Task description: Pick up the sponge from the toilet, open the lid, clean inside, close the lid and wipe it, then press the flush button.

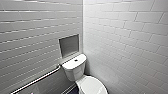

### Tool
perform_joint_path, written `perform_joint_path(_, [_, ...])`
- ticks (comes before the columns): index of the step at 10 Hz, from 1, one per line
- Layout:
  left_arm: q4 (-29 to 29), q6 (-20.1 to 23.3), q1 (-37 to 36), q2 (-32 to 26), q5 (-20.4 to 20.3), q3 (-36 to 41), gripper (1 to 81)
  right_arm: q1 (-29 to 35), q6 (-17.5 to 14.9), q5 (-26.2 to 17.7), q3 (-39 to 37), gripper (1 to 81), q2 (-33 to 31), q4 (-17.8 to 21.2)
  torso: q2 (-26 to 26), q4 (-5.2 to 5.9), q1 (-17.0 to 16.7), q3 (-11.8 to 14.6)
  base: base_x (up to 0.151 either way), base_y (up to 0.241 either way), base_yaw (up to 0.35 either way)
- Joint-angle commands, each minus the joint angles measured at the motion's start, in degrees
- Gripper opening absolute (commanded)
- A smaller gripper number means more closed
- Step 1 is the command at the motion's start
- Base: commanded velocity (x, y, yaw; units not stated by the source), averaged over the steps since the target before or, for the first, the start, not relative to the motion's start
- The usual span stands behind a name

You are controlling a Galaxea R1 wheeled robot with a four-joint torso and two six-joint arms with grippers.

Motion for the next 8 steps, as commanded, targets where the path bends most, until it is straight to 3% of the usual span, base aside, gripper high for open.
perform_joint_path(1, [-0.30,-0.07,-1.80,-0.15,5.30,0.09,81.1,0.95,-0.06,-3.75,0.28,1.0,0.07,-0.65,5.71,0.00,-3.68,-0.02,0.000,0.000,0.000])
perform_joint_path(5, [-0.21,-0.07,-1.88,-0.23,5.30,0.09,81.1,0.87,0.02,-3.75,0.19,1.0,0.59,-0.56,11.87,0.00,-7.37,0.78,0.000,0.000,0.000])
perform_joint_path(6, [-0.21,-0.07,-1.79,-0.23,5.30,0.09,81.1,0.87,0.02,-3.75,-0.07,1.0,0.68,-0.65,13.86,0.00,-8.61,3.67,0.000,0.000,0.000])
perform_joint_path(7, [-0.21,-0.07,-1.80,-0.32,5.38,0.09,81.1,0.78,-0.06,-3.75,-0.16,1.0,0.68,-0.65,10.14,0.00,-6.19,6.16,0.000,0.000,0.000])
perform_joint_path(8, [-0.21,-0.07,-1.79,-0.32,5.38,0.09,81.1,0.78,0.02,-3.75,-0.51,1.0,0.86,-0.65,11.24,0.00,-6.82,7.14,0.000,0.000,0.000])
